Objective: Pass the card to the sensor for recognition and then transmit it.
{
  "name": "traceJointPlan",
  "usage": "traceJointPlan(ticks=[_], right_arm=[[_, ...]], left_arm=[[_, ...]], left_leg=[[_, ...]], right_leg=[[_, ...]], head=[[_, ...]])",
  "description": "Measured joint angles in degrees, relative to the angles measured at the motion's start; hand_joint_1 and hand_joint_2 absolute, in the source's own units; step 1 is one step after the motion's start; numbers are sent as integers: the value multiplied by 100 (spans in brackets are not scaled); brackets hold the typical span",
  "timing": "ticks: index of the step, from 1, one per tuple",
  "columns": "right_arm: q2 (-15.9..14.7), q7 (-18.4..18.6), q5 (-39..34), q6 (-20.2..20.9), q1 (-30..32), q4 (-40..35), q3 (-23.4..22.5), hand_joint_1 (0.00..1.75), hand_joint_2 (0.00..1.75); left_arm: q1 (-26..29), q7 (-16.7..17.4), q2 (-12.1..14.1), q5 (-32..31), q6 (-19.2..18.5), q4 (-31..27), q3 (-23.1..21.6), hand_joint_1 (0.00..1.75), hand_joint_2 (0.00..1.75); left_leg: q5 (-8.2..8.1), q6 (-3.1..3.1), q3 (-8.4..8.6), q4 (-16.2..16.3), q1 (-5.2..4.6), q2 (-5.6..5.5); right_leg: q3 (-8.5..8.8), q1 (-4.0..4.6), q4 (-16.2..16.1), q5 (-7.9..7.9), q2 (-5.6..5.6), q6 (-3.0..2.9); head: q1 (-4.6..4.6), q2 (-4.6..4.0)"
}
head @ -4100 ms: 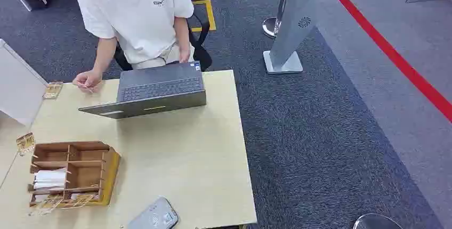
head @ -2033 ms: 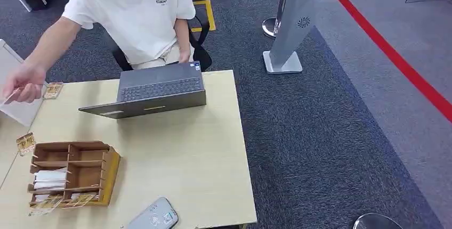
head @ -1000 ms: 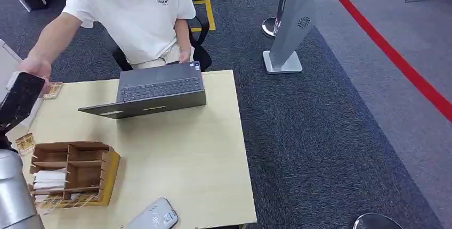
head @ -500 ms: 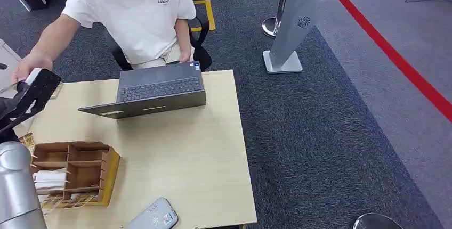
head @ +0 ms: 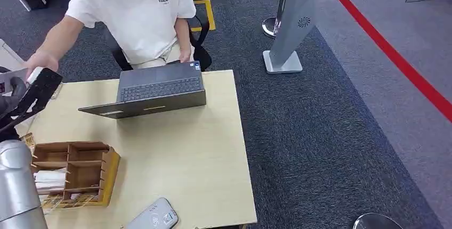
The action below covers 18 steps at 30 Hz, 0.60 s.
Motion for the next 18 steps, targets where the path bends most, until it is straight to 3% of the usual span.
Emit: traceJointPlan(ticks=[5,8,18], right_arm=[[2,26,0,7,5,4,31,0,175],[2,70,0,0,15,20,31,0,175],[112,170,-2,-85,103,22,-35,0,175]], left_arm=[[242,-315,-74,144,24,-250,-193,175,175],[689,-599,-118,203,198,-829,-432,175,175],[3087,-1427,-190,968,1003,-3104,-1563,175,175]], left_leg=[[0,0,-1,0,-1,0],[-1,1,-1,0,-4,3],[-15,8,-13,-2,-10,2]], right_leg=[[2,0,0,0,0,0],[0,-3,0,-1,3,1],[-12,-9,-1,-13,-3,7]], head=[[2,0],[2,0],[2,0]])
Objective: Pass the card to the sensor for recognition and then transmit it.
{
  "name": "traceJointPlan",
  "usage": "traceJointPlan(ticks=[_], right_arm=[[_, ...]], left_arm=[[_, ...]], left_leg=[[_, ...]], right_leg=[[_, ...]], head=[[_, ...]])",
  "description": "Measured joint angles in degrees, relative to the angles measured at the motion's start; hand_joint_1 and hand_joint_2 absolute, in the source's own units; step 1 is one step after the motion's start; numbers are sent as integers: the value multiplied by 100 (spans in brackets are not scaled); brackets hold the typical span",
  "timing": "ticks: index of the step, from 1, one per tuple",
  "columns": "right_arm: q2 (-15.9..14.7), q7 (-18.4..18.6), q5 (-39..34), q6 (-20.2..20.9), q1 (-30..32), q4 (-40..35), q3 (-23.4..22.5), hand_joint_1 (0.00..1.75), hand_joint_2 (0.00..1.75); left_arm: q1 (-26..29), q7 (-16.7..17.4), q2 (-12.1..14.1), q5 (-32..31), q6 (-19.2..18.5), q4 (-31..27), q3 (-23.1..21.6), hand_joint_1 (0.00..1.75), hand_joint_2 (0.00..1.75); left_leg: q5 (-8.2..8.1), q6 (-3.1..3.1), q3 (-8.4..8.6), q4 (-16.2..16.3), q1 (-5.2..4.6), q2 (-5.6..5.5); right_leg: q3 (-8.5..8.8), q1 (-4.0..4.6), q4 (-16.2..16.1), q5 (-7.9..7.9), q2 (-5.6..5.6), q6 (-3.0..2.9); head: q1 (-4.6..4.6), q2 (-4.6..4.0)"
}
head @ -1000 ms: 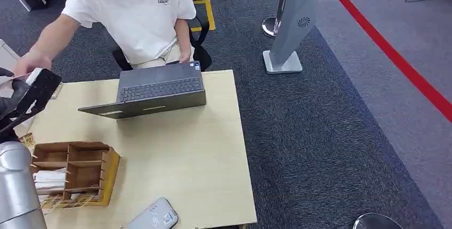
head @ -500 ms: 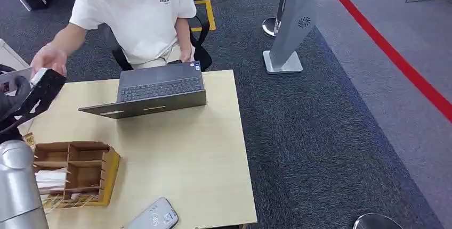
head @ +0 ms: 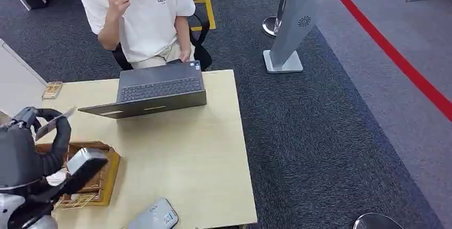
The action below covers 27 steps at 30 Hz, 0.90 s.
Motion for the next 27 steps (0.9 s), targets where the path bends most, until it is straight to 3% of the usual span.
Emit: traceJointPlan(ticks=[6,9,17,20,27], right_arm=[[79,0,0,-66,31,-50,-136,0,175],[140,-2,2,-96,40,-94,-254,0,175],[314,-177,-11,13,167,-337,-385,0,175],[507,-164,-359,201,411,-845,-125,0,175],[577,367,-1705,745,919,-1843,1037,0,175]], left_arm=[[976,-370,42,234,138,-596,-380,175,175],[1595,-374,158,678,81,-605,-643,175,175],[2559,161,612,1226,334,188,-1339,175,175],[2843,402,745,1237,526,511,-1588,175,175],[2960,829,942,1491,693,1037,-1976,175,175]], left_leg=[[0,0,6,-3,0,3],[0,0,4,-3,0,1],[0,0,2,-4,1,-4],[-1,0,0,-5,0,-2],[-2,2,-1,-5,-4,-7]], right_leg=[[5,0,0,1,3,-1],[4,0,0,1,2,-1],[5,1,0,-3,-3,2],[-1,0,0,-3,-1,1],[3,-6,0,-4,-11,3]], head=[[-2,0],[0,0],[2,0],[-4,0],[2,0]])
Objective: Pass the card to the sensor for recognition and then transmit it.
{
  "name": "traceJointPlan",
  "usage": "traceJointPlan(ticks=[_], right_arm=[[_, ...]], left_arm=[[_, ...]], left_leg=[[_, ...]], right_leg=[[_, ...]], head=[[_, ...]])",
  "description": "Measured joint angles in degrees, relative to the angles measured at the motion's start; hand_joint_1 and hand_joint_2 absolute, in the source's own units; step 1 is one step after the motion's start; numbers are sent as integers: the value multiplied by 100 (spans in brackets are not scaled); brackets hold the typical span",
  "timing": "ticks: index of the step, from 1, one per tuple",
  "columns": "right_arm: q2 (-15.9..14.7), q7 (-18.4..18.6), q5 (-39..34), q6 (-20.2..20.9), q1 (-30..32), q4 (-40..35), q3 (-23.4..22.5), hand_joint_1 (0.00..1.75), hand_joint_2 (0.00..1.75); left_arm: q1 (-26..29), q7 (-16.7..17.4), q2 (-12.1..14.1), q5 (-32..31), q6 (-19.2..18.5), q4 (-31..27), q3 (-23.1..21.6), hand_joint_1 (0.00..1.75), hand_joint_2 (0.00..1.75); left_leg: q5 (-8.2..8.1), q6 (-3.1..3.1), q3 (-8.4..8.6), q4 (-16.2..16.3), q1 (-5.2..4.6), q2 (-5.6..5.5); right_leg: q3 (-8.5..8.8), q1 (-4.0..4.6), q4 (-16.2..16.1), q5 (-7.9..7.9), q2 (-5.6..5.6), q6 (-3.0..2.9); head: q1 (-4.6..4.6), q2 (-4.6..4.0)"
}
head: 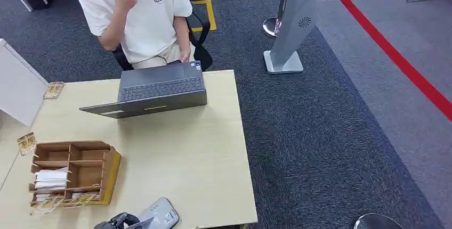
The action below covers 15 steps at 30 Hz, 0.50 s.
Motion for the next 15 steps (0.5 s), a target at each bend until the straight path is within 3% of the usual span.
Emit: traceJointPlan(ticks=[7,15], right_arm=[[33,144,-343,24,220,-535,559,0,175],[48,205,-489,0,263,-721,716,0,175]], left_arm=[[98,168,90,107,55,225,-138,175,175],[133,262,92,19,66,336,-162,175,175]], left_leg=[[0,0,1,0,-1,-1],[1,0,1,0,-1,-2]], right_leg=[[0,-1,0,1,0,0],[2,-1,0,1,-1,0]], head=[[0,0],[0,0]])
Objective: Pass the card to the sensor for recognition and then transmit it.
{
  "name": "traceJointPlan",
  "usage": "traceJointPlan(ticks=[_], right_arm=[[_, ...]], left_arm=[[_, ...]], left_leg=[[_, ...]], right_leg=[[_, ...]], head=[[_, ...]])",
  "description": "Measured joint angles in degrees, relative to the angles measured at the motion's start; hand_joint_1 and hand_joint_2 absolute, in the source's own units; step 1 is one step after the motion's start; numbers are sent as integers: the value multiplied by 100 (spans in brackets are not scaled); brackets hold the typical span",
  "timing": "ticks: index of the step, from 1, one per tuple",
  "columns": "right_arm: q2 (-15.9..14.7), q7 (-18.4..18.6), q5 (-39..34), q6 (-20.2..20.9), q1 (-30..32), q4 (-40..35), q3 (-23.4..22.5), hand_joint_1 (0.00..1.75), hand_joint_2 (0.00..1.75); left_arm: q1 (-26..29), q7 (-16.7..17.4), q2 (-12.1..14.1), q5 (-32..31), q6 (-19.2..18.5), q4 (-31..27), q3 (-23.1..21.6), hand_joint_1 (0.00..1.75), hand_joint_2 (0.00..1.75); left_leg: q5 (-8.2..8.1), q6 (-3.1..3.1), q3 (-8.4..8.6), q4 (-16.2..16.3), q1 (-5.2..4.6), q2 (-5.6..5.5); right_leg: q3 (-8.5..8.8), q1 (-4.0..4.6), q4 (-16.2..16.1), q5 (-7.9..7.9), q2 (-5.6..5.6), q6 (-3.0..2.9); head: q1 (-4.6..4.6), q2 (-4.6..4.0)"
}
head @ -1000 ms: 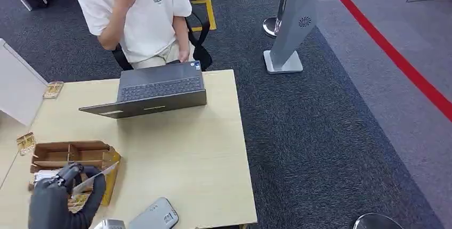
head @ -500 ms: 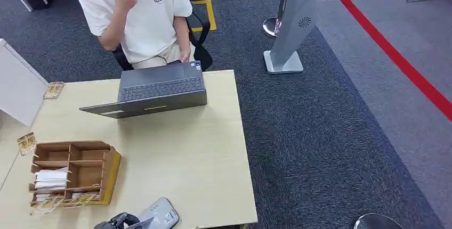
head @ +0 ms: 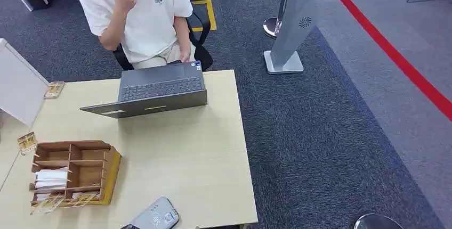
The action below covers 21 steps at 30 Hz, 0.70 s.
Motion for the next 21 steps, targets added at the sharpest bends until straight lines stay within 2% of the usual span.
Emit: traceJointPlan(ticks=[4,6,9,11,13,17,21], right_arm=[[2,0,-31,-28,0,-4,13,0,175],[9,28,-123,-96,0,-4,28,0,175],[9,122,-327,-201,30,-7,118,0,175],[20,196,-456,-216,72,-43,199,0,175],[28,225,-516,-229,111,-87,277,0,175],[33,240,-549,-249,128,-125,317,0,175],[35,245,-549,-267,129,-135,339,0,175]], left_arm=[[0,-2,-9,-184,85,0,0,175,175],[10,-143,-110,-401,171,-7,55,175,175],[61,-713,-536,-821,77,-230,466,175,175],[86,-1215,-966,-1020,-237,-410,879,175,175],[105,-1581,-1369,-1179,-501,-541,1332,175,175],[104,-1980,-1920,-1496,-750,-621,1927,175,175],[95,-2153,-2337,-1946,-859,-619,2306,175,175]], left_leg=[[0,0,0,0,0,0],[0,0,0,0,0,0],[0,0,0,0,-1,0],[0,0,0,0,-2,-2],[0,1,1,1,-2,0],[0,0,2,1,-2,-1],[0,0,3,1,-1,-1]], right_leg=[[0,0,0,0,0,0],[0,0,0,0,0,0],[3,0,0,0,0,0],[4,-1,0,0,0,1],[3,-2,0,1,1,1],[3,-2,0,1,0,1],[3,-1,0,1,0,1]], head=[[2,0],[0,0],[0,0],[2,0],[2,0],[0,0],[0,0]])
